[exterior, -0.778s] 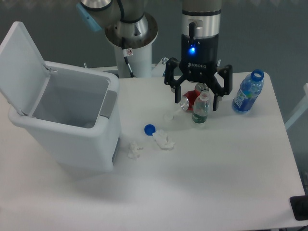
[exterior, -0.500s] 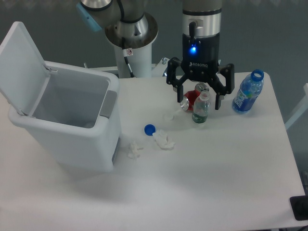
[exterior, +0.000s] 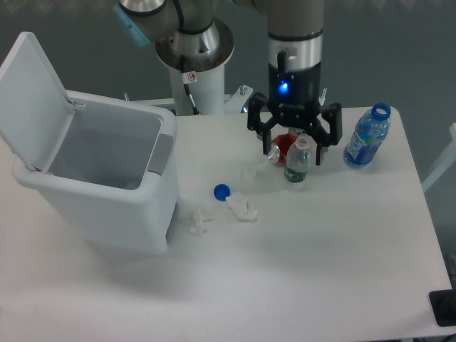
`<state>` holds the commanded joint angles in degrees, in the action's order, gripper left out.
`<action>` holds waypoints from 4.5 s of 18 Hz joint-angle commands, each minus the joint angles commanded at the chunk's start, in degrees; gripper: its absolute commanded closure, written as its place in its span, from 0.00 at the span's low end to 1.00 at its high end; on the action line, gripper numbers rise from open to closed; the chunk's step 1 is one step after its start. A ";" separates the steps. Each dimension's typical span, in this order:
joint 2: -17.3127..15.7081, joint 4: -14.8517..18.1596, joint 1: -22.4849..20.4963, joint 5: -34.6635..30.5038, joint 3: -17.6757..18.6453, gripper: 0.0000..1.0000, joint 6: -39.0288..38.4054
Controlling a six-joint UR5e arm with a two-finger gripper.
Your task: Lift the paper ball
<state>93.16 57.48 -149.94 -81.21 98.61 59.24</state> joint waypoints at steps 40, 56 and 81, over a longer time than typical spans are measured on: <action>16.87 -0.17 14.68 -3.17 6.77 0.00 29.09; 20.39 -0.26 15.82 -3.34 5.54 0.02 28.13; 21.71 -0.17 15.73 -6.42 3.78 1.00 23.73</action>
<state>114.87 57.30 -134.21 -87.63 102.39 82.97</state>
